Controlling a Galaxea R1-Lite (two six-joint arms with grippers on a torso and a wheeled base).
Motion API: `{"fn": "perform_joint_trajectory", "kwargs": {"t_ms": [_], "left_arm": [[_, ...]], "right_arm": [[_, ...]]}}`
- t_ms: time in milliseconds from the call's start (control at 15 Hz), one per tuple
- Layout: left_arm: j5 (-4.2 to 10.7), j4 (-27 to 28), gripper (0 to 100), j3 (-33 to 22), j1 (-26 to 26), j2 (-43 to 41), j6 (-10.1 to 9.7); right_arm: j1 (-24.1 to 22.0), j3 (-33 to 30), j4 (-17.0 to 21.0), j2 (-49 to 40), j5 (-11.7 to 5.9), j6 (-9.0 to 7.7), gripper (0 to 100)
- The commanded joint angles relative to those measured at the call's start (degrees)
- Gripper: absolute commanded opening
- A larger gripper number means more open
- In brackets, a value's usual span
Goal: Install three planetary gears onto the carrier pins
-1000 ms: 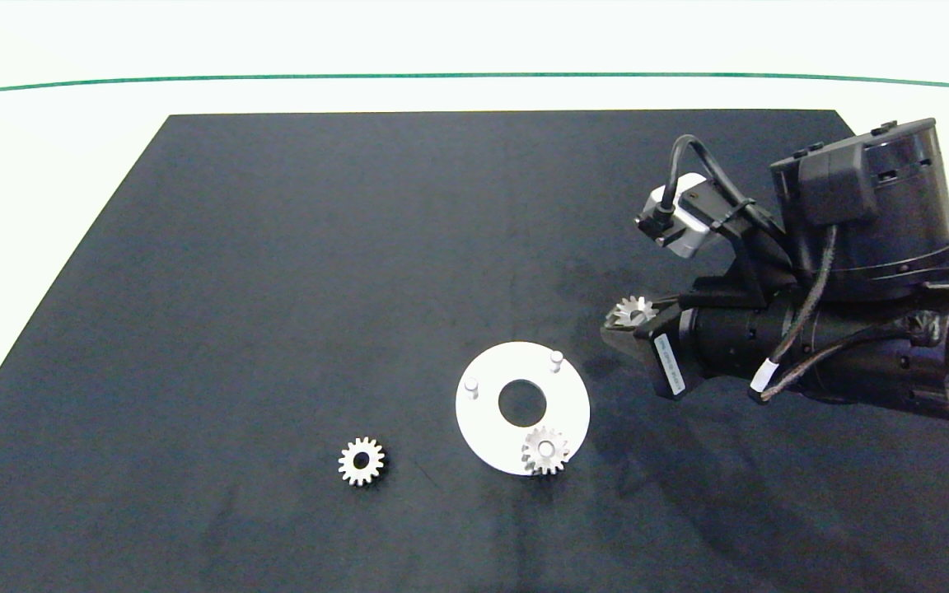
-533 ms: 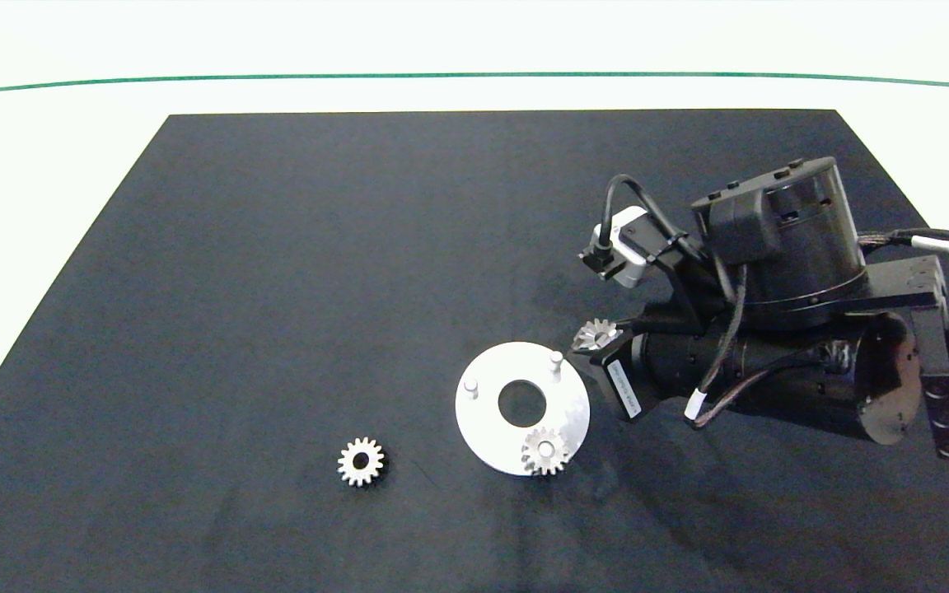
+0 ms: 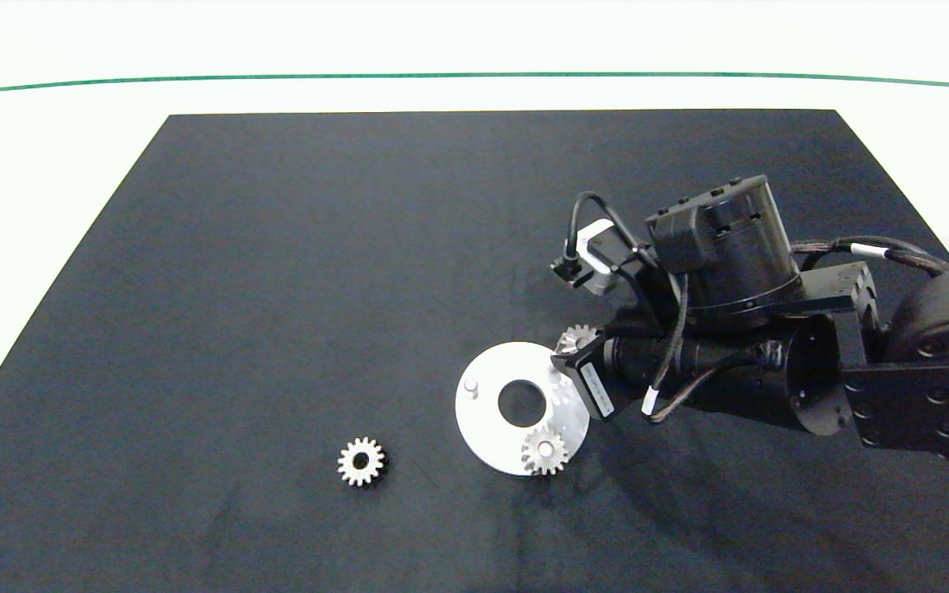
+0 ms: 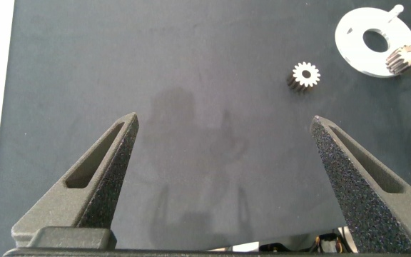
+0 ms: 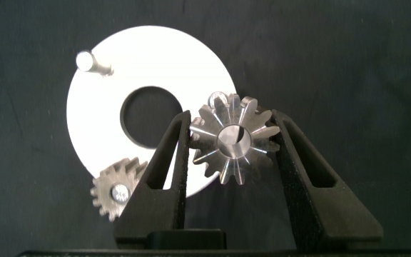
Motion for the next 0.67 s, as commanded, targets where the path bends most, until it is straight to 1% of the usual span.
{"fn": "perform_joint_trajectory", "kwargs": {"t_ms": [67, 467, 600, 667], "left_arm": [[-0.02, 0.14, 100, -0.06, -0.01, -0.14, 0.01], [-0.02, 0.14, 100, -0.06, -0.10, -0.05, 0.01], [-0.02, 0.14, 100, -0.06, -0.10, -0.05, 0.01], [-0.02, 0.14, 100, -0.06, -0.10, -0.05, 0.01]], "right_arm": [[-0.09, -0.92, 0.01, 1.63, -0.09, -0.02, 16], [-0.44, -1.35, -0.07, 3.12, 0.00, 0.15, 16], [-0.44, -1.35, -0.60, 3.83, 0.00, 1.03, 16], [-0.44, -1.35, -1.04, 4.00, -0.09, 1.03, 16]]}}
